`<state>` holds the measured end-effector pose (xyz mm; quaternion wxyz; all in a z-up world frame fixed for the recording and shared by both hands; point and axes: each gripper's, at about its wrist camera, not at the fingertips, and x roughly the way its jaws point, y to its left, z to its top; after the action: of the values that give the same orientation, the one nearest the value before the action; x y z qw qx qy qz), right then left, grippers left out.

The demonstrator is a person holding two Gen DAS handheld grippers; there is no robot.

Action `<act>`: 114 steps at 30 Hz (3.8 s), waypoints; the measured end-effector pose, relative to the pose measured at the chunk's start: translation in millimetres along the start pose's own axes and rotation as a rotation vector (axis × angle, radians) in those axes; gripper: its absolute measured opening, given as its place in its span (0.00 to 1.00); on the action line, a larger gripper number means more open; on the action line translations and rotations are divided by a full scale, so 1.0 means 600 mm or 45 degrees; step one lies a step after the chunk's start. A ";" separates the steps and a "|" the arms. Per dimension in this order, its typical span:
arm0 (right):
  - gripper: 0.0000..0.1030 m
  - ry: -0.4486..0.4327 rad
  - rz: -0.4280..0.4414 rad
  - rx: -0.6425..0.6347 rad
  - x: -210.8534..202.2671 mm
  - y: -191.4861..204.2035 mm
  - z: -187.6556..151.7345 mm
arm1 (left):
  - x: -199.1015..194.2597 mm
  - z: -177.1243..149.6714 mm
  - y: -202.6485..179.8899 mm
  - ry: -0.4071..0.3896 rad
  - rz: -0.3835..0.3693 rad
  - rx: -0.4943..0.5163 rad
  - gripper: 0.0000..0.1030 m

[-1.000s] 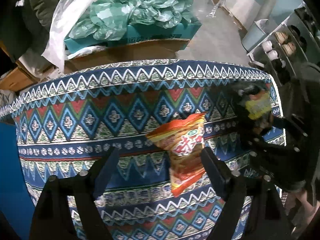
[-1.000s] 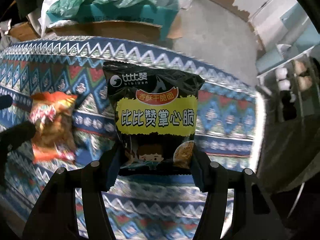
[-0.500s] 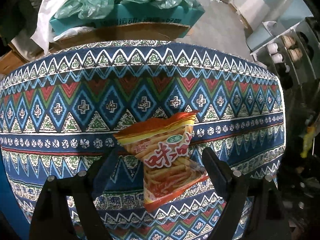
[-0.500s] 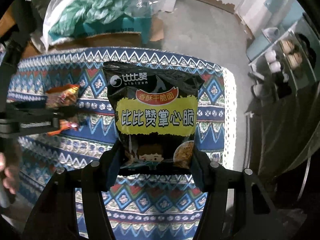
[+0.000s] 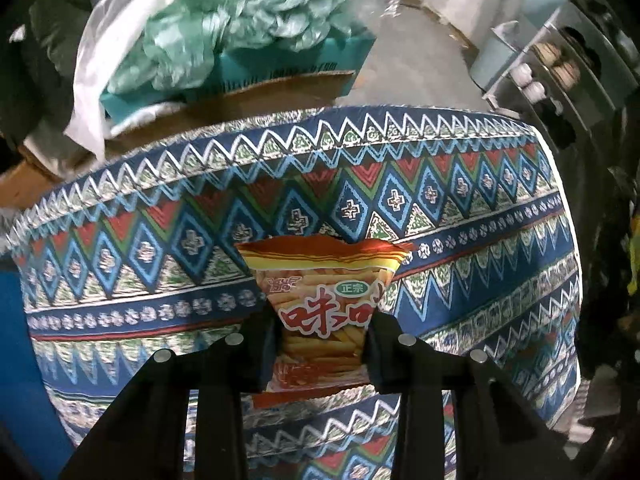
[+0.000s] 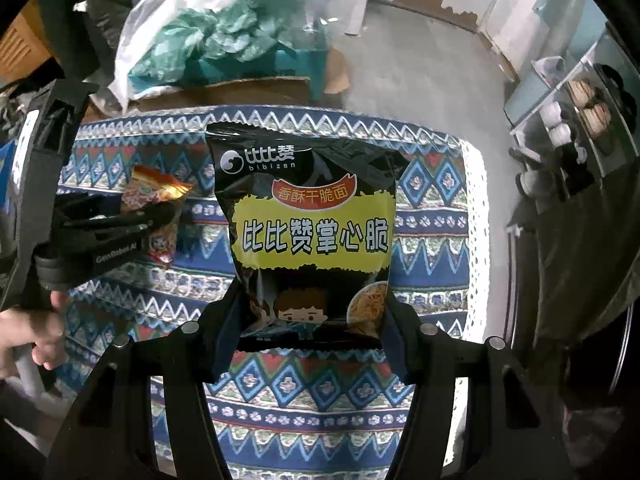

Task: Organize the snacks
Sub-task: 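Lift both bags and carry them over the box, then open both tools to drop the orange and black bags into the box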

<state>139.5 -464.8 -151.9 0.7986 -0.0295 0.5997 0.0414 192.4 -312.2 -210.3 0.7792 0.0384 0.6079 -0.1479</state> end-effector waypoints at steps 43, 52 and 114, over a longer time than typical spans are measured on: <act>0.58 -0.219 0.237 -0.472 -0.154 0.378 0.037 | -0.350 -0.196 0.264 -0.290 0.229 -0.001 0.35; 0.58 -0.208 0.316 -0.577 -0.165 0.476 0.043 | -0.384 -0.244 0.350 -0.307 0.276 -0.101 0.35; 0.74 -0.257 0.502 -0.660 -0.190 0.708 0.063 | -0.439 -0.368 0.558 -0.352 0.345 -0.456 0.79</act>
<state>100.7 -42.0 -30.9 0.7965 -0.1106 0.4814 0.3488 21.2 108.3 -54.7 0.8620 -0.0395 0.5013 0.0640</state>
